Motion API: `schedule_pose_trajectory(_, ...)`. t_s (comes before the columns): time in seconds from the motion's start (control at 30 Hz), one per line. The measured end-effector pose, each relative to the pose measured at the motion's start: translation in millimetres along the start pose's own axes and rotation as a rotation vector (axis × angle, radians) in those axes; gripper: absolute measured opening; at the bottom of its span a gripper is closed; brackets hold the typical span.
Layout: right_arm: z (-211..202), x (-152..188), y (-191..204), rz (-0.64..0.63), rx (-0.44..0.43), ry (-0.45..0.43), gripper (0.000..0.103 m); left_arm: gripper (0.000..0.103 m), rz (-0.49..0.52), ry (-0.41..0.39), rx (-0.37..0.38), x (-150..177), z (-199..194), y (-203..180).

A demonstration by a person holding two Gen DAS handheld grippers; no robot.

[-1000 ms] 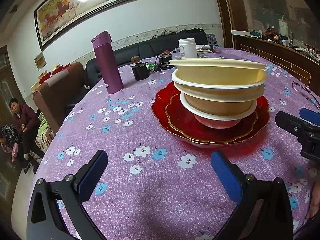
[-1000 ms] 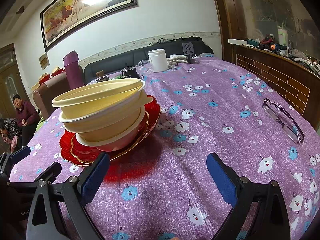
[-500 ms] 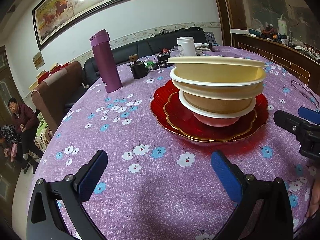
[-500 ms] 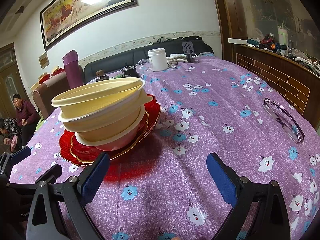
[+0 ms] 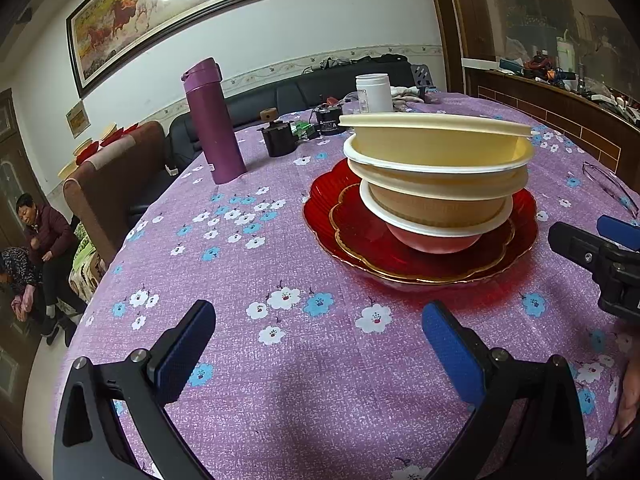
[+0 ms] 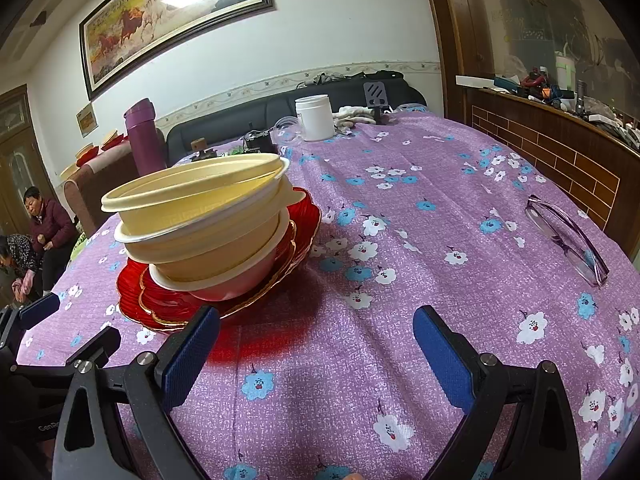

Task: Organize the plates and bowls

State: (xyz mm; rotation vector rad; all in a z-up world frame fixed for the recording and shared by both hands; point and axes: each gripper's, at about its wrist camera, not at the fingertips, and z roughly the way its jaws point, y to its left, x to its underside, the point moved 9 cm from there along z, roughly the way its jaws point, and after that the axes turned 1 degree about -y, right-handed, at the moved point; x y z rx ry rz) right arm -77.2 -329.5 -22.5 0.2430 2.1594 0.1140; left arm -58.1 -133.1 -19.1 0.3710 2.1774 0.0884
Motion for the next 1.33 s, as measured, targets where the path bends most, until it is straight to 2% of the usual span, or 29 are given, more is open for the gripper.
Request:
schedule_pose_trajectory(1.1, -1.1, -0.3, -0.5, 0.002, 0.003, 0.001, 0.099, 0.103, -0.001, 0.002, 0.004, 1.1, -0.4, 0.7)
schedule_pose_trajectory(1.33, -3.5, -0.9, -1.1, 0.003, 0.007, -0.008, 0.099, 0.103, 0.015, -0.030, -0.013, -0.2, -9.2, 2.7)
